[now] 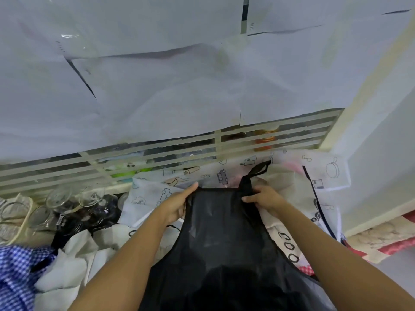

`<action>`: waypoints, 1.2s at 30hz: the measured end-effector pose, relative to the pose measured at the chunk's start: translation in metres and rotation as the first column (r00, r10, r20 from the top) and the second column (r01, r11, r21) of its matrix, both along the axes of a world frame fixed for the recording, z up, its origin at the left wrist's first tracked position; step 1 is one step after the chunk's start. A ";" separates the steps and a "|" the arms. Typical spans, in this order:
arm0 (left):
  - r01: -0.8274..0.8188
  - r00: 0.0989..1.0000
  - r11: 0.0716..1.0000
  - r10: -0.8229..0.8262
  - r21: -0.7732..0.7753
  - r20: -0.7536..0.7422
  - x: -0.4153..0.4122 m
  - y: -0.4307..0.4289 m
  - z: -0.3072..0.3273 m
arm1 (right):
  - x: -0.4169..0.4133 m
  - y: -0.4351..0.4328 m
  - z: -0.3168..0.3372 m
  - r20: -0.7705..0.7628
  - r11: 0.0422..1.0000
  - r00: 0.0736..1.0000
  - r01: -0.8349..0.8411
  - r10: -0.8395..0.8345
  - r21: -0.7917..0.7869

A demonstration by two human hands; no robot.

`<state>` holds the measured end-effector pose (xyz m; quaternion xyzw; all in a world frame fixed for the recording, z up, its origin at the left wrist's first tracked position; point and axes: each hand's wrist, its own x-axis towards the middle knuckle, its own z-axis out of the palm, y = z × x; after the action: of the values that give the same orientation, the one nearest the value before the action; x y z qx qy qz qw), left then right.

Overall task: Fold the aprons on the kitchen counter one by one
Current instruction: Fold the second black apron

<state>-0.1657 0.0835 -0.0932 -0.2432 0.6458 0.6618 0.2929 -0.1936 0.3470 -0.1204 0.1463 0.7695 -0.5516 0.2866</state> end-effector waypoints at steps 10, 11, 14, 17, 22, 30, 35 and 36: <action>-0.122 0.824 0.973 -0.012 -0.197 -0.566 -0.040 -0.009 0.085 | -0.027 0.000 0.110 -0.384 0.954 0.873 -0.267 0.300 0.136; -0.242 0.723 0.933 -0.009 -0.266 -0.690 -0.044 -0.010 0.089 | -0.032 -0.001 0.117 -0.442 0.964 0.857 -0.225 0.265 0.142; -0.484 0.490 0.844 0.041 -0.232 -0.871 -0.046 -0.010 0.106 | -0.056 -0.009 0.132 -0.573 0.983 0.805 -0.070 0.157 0.171; -0.631 0.416 0.762 0.174 -0.146 -0.892 -0.049 -0.011 0.109 | -0.079 -0.012 0.132 -0.591 0.971 0.803 0.081 0.071 0.225; -0.757 0.423 0.638 0.314 -0.141 -0.850 -0.038 -0.005 0.090 | -0.093 -0.024 0.118 -0.439 0.942 0.890 0.037 0.121 0.333; 0.368 0.611 0.339 -0.790 -0.866 -0.049 0.090 0.058 -0.011 | -0.074 -0.042 0.070 -0.486 0.962 0.871 0.078 0.063 0.263; 0.625 0.606 0.292 -0.766 -0.724 0.214 0.110 0.032 -0.064 | -0.022 -0.036 0.047 -0.455 0.953 0.872 -0.041 0.181 0.300; 0.621 0.604 0.284 -0.767 -0.731 0.215 0.114 0.029 -0.070 | 0.000 -0.032 0.043 -0.458 0.961 0.873 -0.041 0.168 0.274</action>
<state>-0.0520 0.1121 -0.1631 0.0270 0.9176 0.1563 0.3644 -0.1940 0.3152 -0.0772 -0.0004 0.8877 -0.4502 0.0968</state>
